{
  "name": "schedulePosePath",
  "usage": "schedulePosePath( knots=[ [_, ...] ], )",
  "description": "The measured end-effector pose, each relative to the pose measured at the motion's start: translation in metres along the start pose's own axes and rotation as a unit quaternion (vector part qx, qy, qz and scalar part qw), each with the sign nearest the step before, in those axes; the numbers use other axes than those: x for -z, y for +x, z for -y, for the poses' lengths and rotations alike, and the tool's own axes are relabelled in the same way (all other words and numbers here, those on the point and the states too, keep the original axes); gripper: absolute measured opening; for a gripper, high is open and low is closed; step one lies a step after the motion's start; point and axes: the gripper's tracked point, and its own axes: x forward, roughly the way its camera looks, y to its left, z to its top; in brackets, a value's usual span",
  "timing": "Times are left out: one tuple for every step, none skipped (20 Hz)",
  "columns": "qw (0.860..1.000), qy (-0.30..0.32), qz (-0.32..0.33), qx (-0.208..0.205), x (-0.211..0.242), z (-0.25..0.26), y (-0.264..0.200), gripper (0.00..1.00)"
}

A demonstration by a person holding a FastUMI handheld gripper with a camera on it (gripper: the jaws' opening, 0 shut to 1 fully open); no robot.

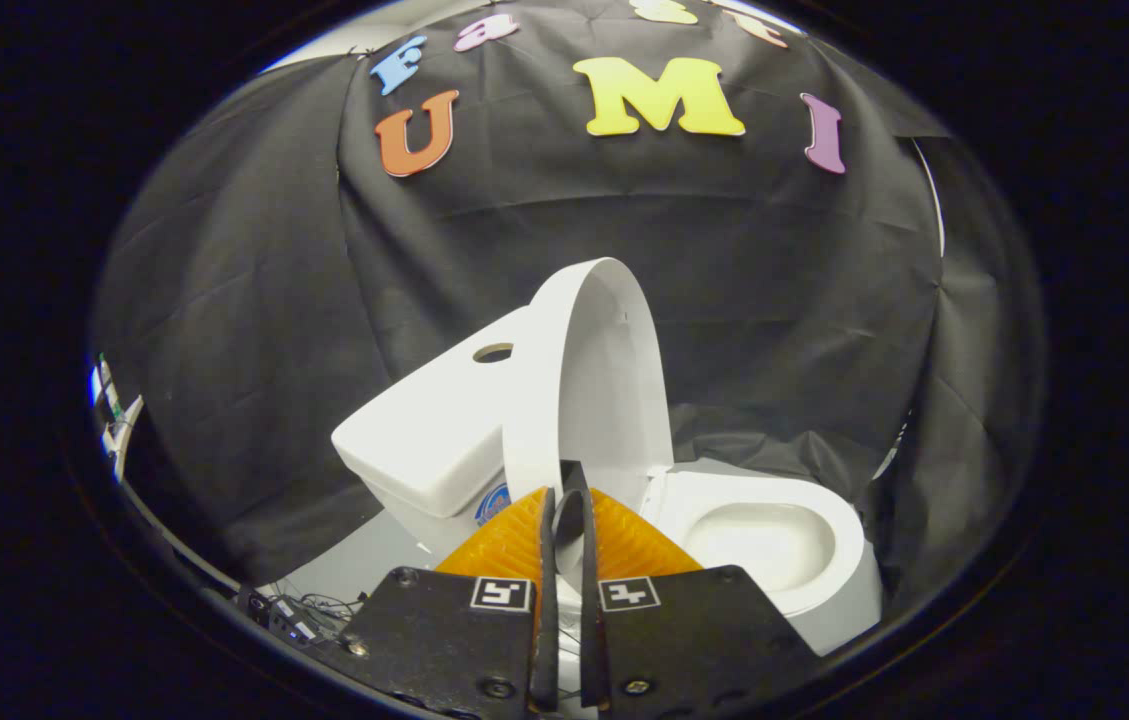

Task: Open the toilet lid.

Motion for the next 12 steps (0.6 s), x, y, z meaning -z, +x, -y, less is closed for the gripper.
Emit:
schedulePosePath(
  knots=[
    [1.000, -0.003, -0.001, -0.001, -0.001, -0.002, 0.001, 0.12],
    [1.000, -0.006, -0.001, -0.002, 0.000, -0.003, 0.001, 0.12],
    [1.000, -0.010, -0.002, -0.002, -0.001, -0.004, 0.001, 0.12],
    [1.000, -0.012, -0.002, -0.004, 0.000, -0.006, 0.002, 0.12],
    [1.000, -0.014, -0.003, -0.007, 0.000, -0.008, 0.003, 0.12],
    [1.000, -0.016, -0.003, -0.010, 0.000, -0.010, 0.003, 0.12],
    [1.000, -0.018, -0.002, -0.012, 0.000, -0.011, 0.004, 0.12],
    [1.000, -0.020, -0.001, -0.014, -0.001, -0.012, 0.004, 0.12],
    [1.000, -0.022, -0.001, -0.016, -0.001, -0.013, 0.005, 0.12],
    [1.000, -0.024, -0.001, -0.017, 0.000, -0.014, 0.005, 0.12],
    [1.000, -0.027, 0.000, -0.017, -0.001, -0.014, 0.005, 0.12],
    [0.999, -0.032, 0.002, -0.015, 0.000, -0.014, 0.005, 0.12]
  ],
)
